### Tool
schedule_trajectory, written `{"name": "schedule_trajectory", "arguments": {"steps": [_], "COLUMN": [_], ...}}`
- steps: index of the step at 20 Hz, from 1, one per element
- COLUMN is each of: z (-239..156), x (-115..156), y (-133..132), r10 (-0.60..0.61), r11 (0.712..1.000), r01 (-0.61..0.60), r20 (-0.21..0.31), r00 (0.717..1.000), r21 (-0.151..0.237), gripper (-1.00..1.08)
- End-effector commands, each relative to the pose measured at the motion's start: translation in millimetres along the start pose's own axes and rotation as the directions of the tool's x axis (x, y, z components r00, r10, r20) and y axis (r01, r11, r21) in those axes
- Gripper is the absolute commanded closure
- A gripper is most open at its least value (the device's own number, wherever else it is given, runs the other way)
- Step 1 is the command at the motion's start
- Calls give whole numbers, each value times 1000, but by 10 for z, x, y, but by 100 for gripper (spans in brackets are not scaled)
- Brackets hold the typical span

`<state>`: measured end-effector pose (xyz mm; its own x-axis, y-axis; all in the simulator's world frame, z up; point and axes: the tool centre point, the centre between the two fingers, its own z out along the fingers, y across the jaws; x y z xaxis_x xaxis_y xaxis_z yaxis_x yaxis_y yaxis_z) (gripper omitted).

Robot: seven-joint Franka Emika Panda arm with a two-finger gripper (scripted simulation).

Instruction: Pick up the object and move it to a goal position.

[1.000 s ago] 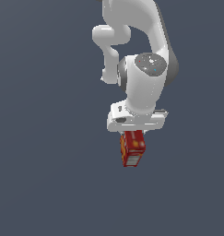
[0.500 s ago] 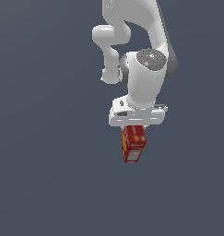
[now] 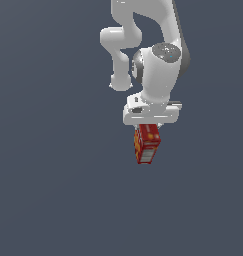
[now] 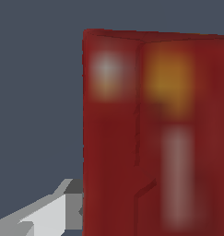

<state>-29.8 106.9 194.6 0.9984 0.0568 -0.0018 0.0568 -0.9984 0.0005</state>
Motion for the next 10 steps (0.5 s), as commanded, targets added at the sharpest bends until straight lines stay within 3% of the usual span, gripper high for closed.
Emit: {"name": "schedule_trajectory", "arguments": {"steps": [1,10], "z": [-12,-30], "x": [-142,-474], "y": [-50,-176], "r10": [0,0], "r11": [1000,1000], "r01": [0,0], "r20": [-2,-2], "r00": [1000,1000], "r21": [0,0], "gripper": [108,108]}}
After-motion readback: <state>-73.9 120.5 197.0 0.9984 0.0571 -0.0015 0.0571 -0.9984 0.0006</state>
